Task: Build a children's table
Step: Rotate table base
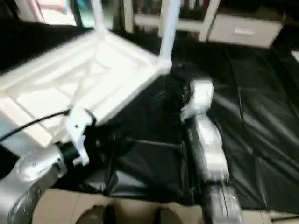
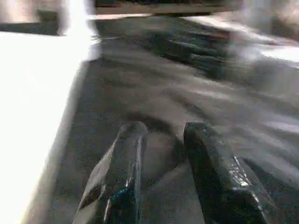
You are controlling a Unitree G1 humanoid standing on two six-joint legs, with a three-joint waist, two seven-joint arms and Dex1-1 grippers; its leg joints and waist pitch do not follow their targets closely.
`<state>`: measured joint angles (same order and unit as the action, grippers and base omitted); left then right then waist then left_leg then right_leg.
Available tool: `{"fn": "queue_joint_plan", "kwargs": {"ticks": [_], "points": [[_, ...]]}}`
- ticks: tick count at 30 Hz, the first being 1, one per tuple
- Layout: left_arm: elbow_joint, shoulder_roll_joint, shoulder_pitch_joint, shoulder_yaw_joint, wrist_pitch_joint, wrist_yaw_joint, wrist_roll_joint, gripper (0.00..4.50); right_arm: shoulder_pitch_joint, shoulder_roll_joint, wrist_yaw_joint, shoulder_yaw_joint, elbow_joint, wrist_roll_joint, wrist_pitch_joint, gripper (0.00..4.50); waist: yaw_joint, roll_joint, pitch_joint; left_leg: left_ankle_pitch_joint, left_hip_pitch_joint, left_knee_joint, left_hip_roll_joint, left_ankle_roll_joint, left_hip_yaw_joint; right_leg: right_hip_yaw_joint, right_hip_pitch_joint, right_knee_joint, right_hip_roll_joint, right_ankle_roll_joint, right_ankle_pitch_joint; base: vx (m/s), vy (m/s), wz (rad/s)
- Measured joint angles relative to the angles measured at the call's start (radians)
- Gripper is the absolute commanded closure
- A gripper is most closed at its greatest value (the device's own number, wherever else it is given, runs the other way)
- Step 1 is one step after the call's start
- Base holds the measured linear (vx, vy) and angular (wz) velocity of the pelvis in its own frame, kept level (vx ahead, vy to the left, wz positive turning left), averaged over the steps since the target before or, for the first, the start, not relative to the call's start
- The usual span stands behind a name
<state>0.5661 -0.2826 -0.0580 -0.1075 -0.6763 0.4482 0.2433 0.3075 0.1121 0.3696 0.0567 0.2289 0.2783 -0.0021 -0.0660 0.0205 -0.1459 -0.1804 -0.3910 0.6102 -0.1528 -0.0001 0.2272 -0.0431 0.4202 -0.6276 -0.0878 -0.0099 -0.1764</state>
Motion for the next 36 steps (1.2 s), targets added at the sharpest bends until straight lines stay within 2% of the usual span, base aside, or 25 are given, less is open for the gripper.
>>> {"fn": "queue_joint_plan", "kwargs": {"ticks": [3, 6, 9, 15, 19, 20, 21, 22, 23, 24, 25, 26, 27, 28, 29, 30, 31, 33, 36], "points": [[-0.028, 0.020, -0.002, 0.003, 0.033, -0.060, -0.032, 2.79, -0.091, 0.005, -0.015, -0.028, -0.151, 0.000, 0.071, 0.00, 0.006, 0.003, 0.004, 0.000, 0.006, -0.001, 0.000, 0.000, -0.001, 0.000, -0.005, 0.005, 0.000, 0.009, -0.005, -0.035, 0.005, -0.01], [-0.044, 0.059, 0.007, 0.002, 0.057, -0.083, -0.033, 2.79, -0.169, -0.012, -0.044, -0.029, -0.281, 0.008, 0.135, 0.00, 0.008, 0.010, 0.021, 0.000, 0.007, -0.005, 0.000, 0.000, -0.004, -0.002, -0.009, 0.018, 0.002, 0.010, -0.006, 0.000, 0.000, 0.00], [-0.045, 0.072, 0.016, 0.001, 0.072, -0.092, -0.034, 2.79, -0.231, -0.013, -0.070, -0.056, -0.357, 0.006, 0.193, 0.00, 0.012, 0.016, 0.030, 0.000, 0.007, -0.005, 0.001, 0.000, -0.004, -0.002, -0.010, 0.026, 0.002, 0.010, -0.006, 0.000, 0.000, 0.00], [-0.045, 0.066, 0.023, -0.009, 0.091, -0.103, -0.043, 2.79, -0.236, -0.006, -0.103, -0.067, -0.422, 0.000, 0.273, 0.00, 0.031, 0.021, 0.035, 0.000, 0.003, -0.006, 0.001, 0.000, -0.007, -0.005, -0.015, 0.051, 0.003, 0.010, -0.006, 0.000, 0.000, 0.00], [-0.045, 0.063, 0.026, -0.009, 0.095, -0.103, -0.044, 2.79, -0.235, 0.011, -0.110, -0.066, -0.436, -0.005, 0.318, 0.00, 0.034, 0.026, 0.039, 0.000, -0.004, -0.001, 0.002, 0.000, -0.004, -0.005, -0.003, 0.056, 0.002, 0.010, -0.006, -0.067, 0.030, -0.01], [-0.045, 0.062, 0.029, -0.009, 0.096, -0.103, -0.044, 2.79, -0.236, 0.013, -0.111, -0.066, -0.442, -0.007, 0.326, 0.00, 0.035, 0.026, 0.038, 0.000, -0.004, -0.002, 0.002, 0.000, -0.005, -0.011, -0.004, 0.060, 0.000, 0.011, -0.006, -0.059, 0.029, -0.07], [-0.045, 0.061, 0.031, -0.009, 0.097, -0.103, -0.046, 2.79, -0.236, 0.016, -0.111, -0.066, -0.447, -0.009, 0.330, 0.00, 0.037, 0.023, 0.037, 0.000, -0.003, -0.004, 0.000, 0.000, -0.007, -0.030, -0.011, 0.071, -0.005, 0.011, -0.007, -0.059, 0.029, -0.07], [-0.045, 0.057, 0.034, -0.009, 0.100, -0.104, -0.047, 2.79, -0.237, 0.018, -0.111, -0.067, -0.452, -0.010, 0.337, 0.00, 0.037, 0.018, 0.034, -0.001, -0.001, -0.009, -0.005, 0.000, -0.009, -0.048, -0.025, 0.073, -0.004, 0.013, -0.025, -0.121, 0.026, -0.05], [-0.046, 0.054, 0.030, -0.014, 0.103, -0.104, -0.047, 2.79, -0.247, 0.020, -0.111, -0.064, -0.462, -0.011, 0.342, 0.00, 0.021, 0.010, 0.030, 0.000, -0.012, -0.015, -0.011, 0.000, 0.007, -0.067, -0.020, -0.003, -0.010, -0.001, -0.068, -0.123, 0.003, 0.10], [-0.040, 0.050, 0.021, -0.019, 0.109, -0.103, -0.046, 2.79, -0.268, 0.027, -0.114, -0.057, -0.468, -0.013, 0.345, 0.00, -0.027, 0.026, 0.038, 0.000, -0.017, -0.019, -0.022, -0.001, 0.045, -0.078, -0.032, -0.098, -0.010, -0.014, -0.114, -0.123, 0.003, 0.10], [-0.032, 0.045, 0.032, -0.012, 0.116, -0.104, -0.046, 2.79, -0.265, 0.030, -0.117, -0.057, -0.465, -0.014, 0.349, 0.00, -0.041, 0.076, 0.060, 0.006, -0.019, -0.016, -0.014, -0.010, 0.069, -0.041, -0.050, -0.109, -0.008, 0.009, -0.160, 0.049, -0.146, 0.21], [-0.035, 0.051, 0.050, -0.002, 0.117, -0.107, -0.048, 2.79, -0.248, 0.037, -0.118, -0.064, -0.463, -0.014, 0.351, 0.00, -0.052, 0.070, 0.063, -0.006, -0.038, 0.033, -0.005, -0.049, 0.028, -0.029, -0.034, -0.126, -0.004, 0.012, -0.164, 0.122, -0.141, 0.04], [-0.038, 0.050, 0.083, -0.002, 0.117, -0.108, -0.052, 2.79, -0.241, 0.032, -0.118, -0.067, -0.465, -0.014, 0.351, 0.00, -0.076, 0.047, 0.067, -0.018, -0.026, 0.083, 0.011, -0.045, -0.067, -0.028, -0.041, -0.132, 0.003, 0.012, -0.163, 0.122, -0.141, 0.04], [-0.039, 0.047, 0.085, -0.014, 0.117, -0.108, -0.053, 2.79, -0.246, 0.031, -0.118, -0.066, -0.467, -0.014, 0.351, 0.00, -0.078, 0.030, 0.069, -0.036, -0.023, 0.087, 0.025, -0.045, -0.122, -0.030, -0.045, -0.126, 0.007, 0.011, -0.162, 0.000, 0.000, 0.00], [-0.039, 0.050, 0.085, -0.016, 0.126, -0.108, -0.053, 2.79, -0.262, 0.031, -0.118, -0.066, -0.466, -0.015, 0.351, 0.00, -0.078, 0.023, 0.067, -0.038, -0.014, 0.076, 0.024, -0.049, -0.120, -0.027, -0.042, -0.114, 0.015, 0.011, -0.155, -0.082, 0.037, 0.24], [-0.037, 0.047, 0.090, -0.008, 0.136, -0.109, -0.053, 2.79, -0.277, 0.030, -0.117, -0.071, -0.463, -0.015, 0.355, 0.00, -0.075, 0.018, 0.065, -0.038, -0.012, 0.062, 0.016, -0.048, -0.113, -0.018, -0.050, -0.092, 0.028, 0.009, -0.141, -0.082, 0.037, 0.24], [-0.032, 0.039, 0.098, 0.001, 0.145, -0.108, -0.053, 2.79, -0.278, 0.029, -0.112, -0.077, -0.463, -0.015, 0.356, 0.00, -0.068, 0.016, 0.065, -0.037, -0.011, 0.054, 0.014, -0.048, -0.111, -0.018, -0.056, -0.073, 0.031, 0.004, -0.126, -0.091, 0.045, 0.04], [-0.011, 0.026, 0.126, 0.014, 0.161, -0.105, -0.050, 2.79, -0.278, 0.032, -0.107, -0.077, -0.464, -0.015, 0.356, 0.00, -0.048, 0.018, 0.068, -0.037, -0.011, 0.045, 0.014, -0.048, -0.107, -0.018, -0.063, -0.047, 0.030, 0.007, -0.092, -0.031, 0.062, -0.03], [0.035, 0.033, 0.208, 0.029, 0.191, -0.093, -0.022, 2.79, -0.300, 0.046, -0.099, -0.074, -0.462, -0.016, 0.353, 0.00, -0.025, 0.020, 0.072, -0.032, -0.008, 0.030, 0.013, -0.045, -0.100, -0.018, -0.072, -0.024, 0.028, 0.012, -0.077, 0.000, 0.000, 0.00]]}}
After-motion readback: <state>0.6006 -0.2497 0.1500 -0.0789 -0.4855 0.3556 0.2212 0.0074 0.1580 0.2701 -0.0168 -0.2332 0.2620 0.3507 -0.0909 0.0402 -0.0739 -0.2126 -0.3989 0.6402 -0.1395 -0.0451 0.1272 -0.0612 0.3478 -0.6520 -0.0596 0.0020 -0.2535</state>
